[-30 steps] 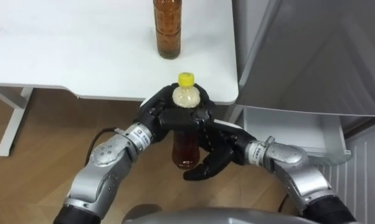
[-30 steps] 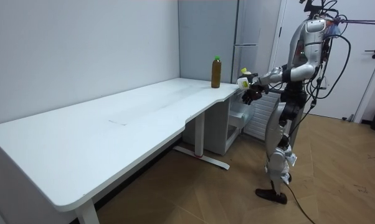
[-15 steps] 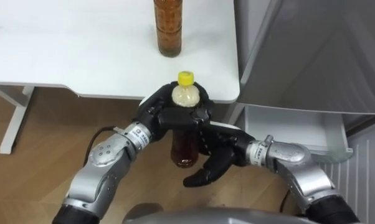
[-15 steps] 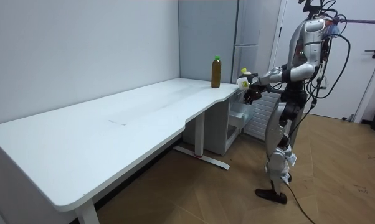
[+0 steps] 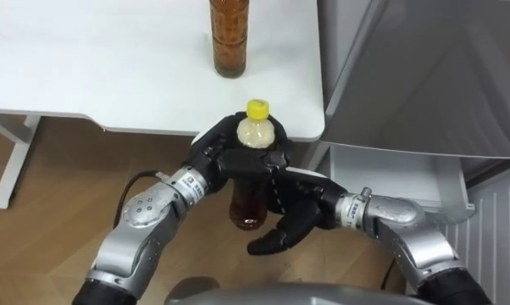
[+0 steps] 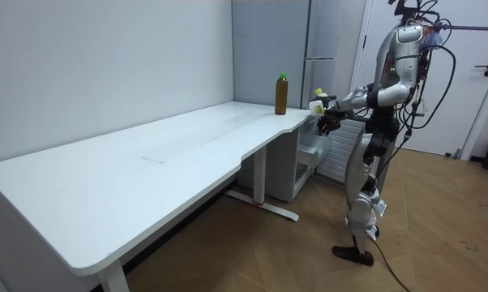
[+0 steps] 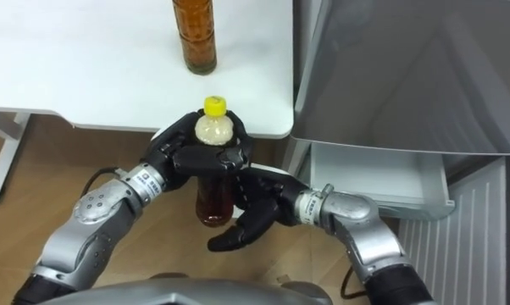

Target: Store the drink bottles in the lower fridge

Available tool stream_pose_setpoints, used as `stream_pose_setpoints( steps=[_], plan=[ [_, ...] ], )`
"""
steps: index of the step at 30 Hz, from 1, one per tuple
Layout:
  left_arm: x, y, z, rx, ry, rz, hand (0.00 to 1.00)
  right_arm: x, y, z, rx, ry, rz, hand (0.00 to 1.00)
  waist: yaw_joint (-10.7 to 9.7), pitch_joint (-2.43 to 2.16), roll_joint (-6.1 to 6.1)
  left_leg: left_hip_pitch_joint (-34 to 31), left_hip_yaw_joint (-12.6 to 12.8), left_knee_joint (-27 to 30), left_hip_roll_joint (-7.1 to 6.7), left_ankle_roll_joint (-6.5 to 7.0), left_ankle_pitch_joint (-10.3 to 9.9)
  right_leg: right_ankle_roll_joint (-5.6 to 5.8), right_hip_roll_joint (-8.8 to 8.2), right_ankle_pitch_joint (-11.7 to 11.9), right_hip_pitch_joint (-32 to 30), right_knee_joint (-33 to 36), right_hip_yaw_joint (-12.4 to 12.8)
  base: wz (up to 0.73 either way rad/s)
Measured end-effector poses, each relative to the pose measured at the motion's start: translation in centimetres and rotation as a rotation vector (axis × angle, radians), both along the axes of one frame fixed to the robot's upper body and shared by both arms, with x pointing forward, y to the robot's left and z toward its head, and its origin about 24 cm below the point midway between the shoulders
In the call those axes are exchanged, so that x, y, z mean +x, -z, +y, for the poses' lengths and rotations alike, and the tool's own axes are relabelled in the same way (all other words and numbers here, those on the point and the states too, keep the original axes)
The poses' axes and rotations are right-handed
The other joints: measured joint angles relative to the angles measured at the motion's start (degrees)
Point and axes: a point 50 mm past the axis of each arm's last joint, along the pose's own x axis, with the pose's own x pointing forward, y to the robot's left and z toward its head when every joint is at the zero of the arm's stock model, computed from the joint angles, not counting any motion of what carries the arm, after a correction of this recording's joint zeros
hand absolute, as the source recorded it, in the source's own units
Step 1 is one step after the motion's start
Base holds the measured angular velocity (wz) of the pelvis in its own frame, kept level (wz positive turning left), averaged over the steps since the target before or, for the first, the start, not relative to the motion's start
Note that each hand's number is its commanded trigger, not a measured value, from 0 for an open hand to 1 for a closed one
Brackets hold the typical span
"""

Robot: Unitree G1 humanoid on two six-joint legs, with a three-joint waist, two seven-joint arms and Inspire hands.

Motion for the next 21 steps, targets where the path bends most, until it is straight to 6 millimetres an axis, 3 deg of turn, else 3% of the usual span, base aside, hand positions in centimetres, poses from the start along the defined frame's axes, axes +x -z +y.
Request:
stream_pose_setpoints(
  steps=[1, 8, 21],
  plan=[
    [0.0, 0.0, 0.0, 0.0, 0.0, 0.0, 1.0, 0.0, 0.0, 0.0, 0.0, 0.0, 0.0, 1.0, 0.0, 0.0, 0.0, 0.0, 0.0, 0.0, 0.0, 0.0, 0.0, 0.0, 0.0, 0.0, 0.0, 0.0, 0.0, 0.0],
    [-0.4, -0.1, -1.0, -0.022, 0.061, -0.003, 1.0, 0.1, 0.2, -0.3, -0.038, 0.05, 0.006, 1.0, 0.0, 0.28, 0.43, -0.2, 0.0, 0.0, 0.02, 0.03, 0.0, 0.0, 0.03, 0.0, -0.2, 0.0, 0.0, 0.0],
    [-0.4, -0.5, -1.3, -0.058, 0.097, -0.014, 1.0, 0.1, 0.2, -0.5, -0.042, 0.05, 0.003, 1.0, 0.2, 0.27, 0.48, -0.7, 0.1, 0.1, 0.07, 0.02, 0.0, -0.01, 0.08, 0.0, -0.8, 0.0, 0.2, 0.0]
  ],
)
